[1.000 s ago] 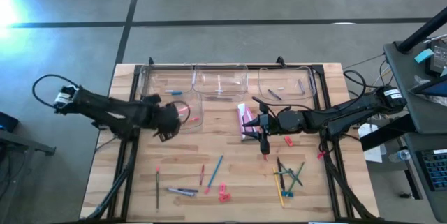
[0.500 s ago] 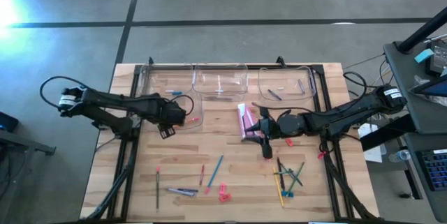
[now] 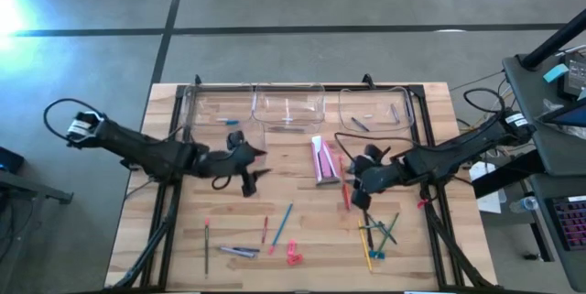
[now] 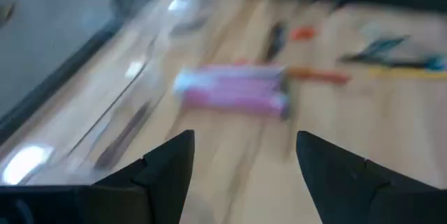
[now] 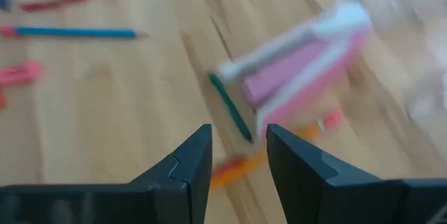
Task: Sort crayons/erasers/pens/pencils in bins
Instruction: Put the black pen into the top middle transparent bin
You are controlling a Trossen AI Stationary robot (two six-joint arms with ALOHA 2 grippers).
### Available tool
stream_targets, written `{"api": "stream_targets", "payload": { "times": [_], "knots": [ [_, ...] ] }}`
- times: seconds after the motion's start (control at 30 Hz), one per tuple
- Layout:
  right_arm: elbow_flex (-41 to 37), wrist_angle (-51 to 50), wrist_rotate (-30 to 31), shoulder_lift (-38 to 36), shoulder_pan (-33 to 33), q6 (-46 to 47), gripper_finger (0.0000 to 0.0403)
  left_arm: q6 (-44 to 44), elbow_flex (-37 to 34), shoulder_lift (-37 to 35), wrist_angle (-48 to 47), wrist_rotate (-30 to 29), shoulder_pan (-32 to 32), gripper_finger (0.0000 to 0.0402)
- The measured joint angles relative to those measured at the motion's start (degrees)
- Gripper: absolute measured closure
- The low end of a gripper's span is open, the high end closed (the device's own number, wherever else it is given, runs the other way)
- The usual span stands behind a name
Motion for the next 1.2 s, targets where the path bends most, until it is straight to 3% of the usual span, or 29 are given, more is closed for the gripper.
{"api": "stream_targets", "payload": {
  "times": [0.2,0.37,0.53,0.77,0.9,1.2],
  "knots": [
    [-2.5,-5.2,-0.9,0.4,-0.4,12.1,0.0275,7.9,-8.1,0.4,25.5,0.0,-2.3,0.0165],
    [-5.4,-5.3,-1.7,0.4,-1.1,16.0,0.0275,9.9,-11.9,0.1,29.1,-0.2,-2.0,0.0165],
    [-7.0,-5.8,-1.7,0.9,-5.9,16.4,0.0275,16.1,-11.9,1.0,36.3,-2.8,-0.5,0.0165],
    [-10.5,-5.0,-7.6,2.9,-12.3,4.7,0.0275,21.5,-11.9,1.1,40.6,0.2,0.7,0.0165],
    [-12.2,-1.8,-8.1,3.6,-14.2,-0.5,0.0275,21.2,-11.9,1.4,42.1,5.0,1.3,0.0165],
    [-13.8,8.1,-9.4,3.8,-16.9,-7.8,0.0275,20.4,-12.0,3.5,42.6,6.2,1.3,0.0165]
  ]
}}
